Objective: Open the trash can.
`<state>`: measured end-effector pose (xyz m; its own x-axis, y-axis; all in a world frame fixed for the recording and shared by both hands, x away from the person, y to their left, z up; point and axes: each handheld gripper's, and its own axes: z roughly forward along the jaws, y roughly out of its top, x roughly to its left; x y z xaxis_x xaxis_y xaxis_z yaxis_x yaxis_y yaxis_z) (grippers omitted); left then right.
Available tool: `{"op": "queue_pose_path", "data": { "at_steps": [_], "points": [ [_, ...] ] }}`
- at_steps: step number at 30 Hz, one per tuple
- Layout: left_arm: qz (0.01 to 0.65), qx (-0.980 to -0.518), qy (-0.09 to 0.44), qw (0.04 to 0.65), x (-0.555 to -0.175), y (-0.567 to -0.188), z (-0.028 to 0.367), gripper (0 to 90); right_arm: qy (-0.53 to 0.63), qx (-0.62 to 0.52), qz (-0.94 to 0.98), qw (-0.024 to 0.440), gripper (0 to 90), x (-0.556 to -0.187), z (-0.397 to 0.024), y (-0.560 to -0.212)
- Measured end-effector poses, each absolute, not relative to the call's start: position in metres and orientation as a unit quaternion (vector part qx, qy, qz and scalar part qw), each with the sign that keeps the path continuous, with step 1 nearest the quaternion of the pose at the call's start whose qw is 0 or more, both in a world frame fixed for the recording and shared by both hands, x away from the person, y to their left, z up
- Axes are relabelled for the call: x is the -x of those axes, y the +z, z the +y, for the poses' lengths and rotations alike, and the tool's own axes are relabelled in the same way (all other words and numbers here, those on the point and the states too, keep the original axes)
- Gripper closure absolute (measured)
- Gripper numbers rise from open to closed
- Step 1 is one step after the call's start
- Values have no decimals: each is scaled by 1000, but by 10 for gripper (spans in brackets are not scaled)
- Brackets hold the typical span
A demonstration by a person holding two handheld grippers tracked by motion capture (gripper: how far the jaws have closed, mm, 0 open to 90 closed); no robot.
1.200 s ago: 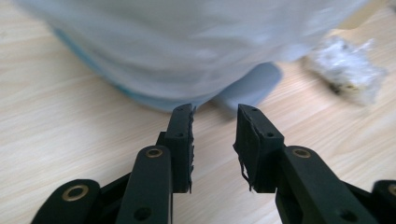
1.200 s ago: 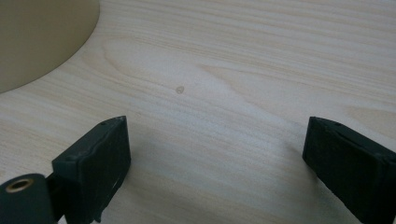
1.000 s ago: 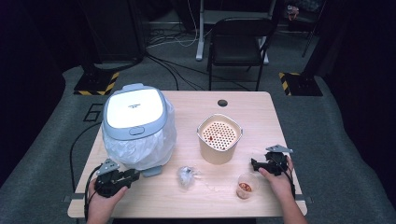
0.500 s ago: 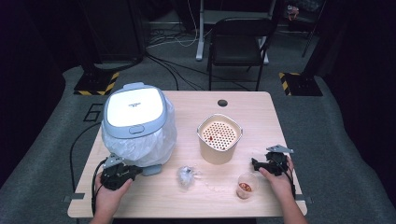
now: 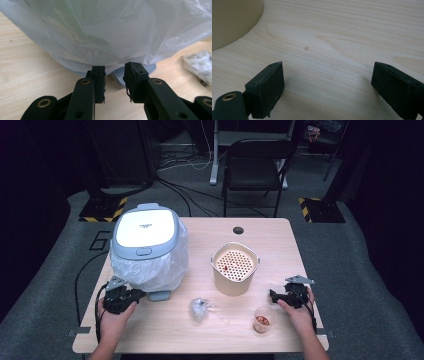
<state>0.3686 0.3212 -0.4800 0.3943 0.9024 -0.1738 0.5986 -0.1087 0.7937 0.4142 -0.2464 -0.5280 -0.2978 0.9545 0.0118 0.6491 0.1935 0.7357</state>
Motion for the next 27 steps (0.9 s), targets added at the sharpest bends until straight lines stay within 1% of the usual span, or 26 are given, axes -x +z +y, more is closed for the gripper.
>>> {"op": "queue_pose_path", "data": {
  "at_steps": [2, 3, 5, 7, 8, 9, 10, 11, 12, 13, 15, 17, 22, 24, 26, 27],
  "points": [
    [518, -724, 187, 416, -370, -480, 321, 710, 327, -543, 737, 235, 106, -414, -247, -528],
    [516, -725, 184, 418, -369, -481, 319, 730, 327, -545, 736, 234, 106, -414, -246, -528],
    [503, -737, 175, 417, -365, -483, 316, 731, 327, -544, 737, 234, 107, -414, -247, -528],
    [487, -750, 170, 413, -362, -484, 312, 757, 327, -542, 738, 234, 107, -414, -247, -528],
    [478, -756, 166, 414, -361, -484, 309, 785, 328, -541, 738, 234, 107, -414, -247, -528],
    [466, -767, 165, 410, -360, -484, 304, 833, 328, -541, 739, 234, 107, -415, -247, -528],
    [466, -767, 165, 410, -360, -484, 304, 851, 328, -541, 739, 234, 107, -415, -247, -528],
    [456, -776, 171, 400, -361, -484, 300, 851, 328, -540, 739, 234, 108, -415, -247, -528],
    [481, -761, 142, 410, -359, -486, 292, 875, 328, -540, 739, 234, 108, -415, -247, -528],
    [495, -758, 157, 393, -360, -488, 285, 899, 328, -540, 739, 234, 110, -414, -247, -528],
    [500, -756, 166, 389, -360, -490, 281, 900, 328, -541, 739, 233, 110, -414, -247, -528],
    [489, -765, 166, 385, -362, -491, 277, 900, 329, -540, 739, 233, 111, -414, -247, -528],
    [480, -774, 191, 366, -367, -494, 268, 900, 328, -538, 741, 233, 112, -414, -248, -528],
    [482, -774, 187, 364, -368, -495, 266, 900, 329, -538, 741, 233, 112, -414, -248, -528],
    [480, -776, 197, 359, -368, -495, 265, 900, 329, -537, 741, 233, 112, -414, -248, -528],
    [462, -781, 217, 360, -370, -497, 265, 900, 329, -537, 741, 233, 113, -414, -248, -528]
  ]
}}
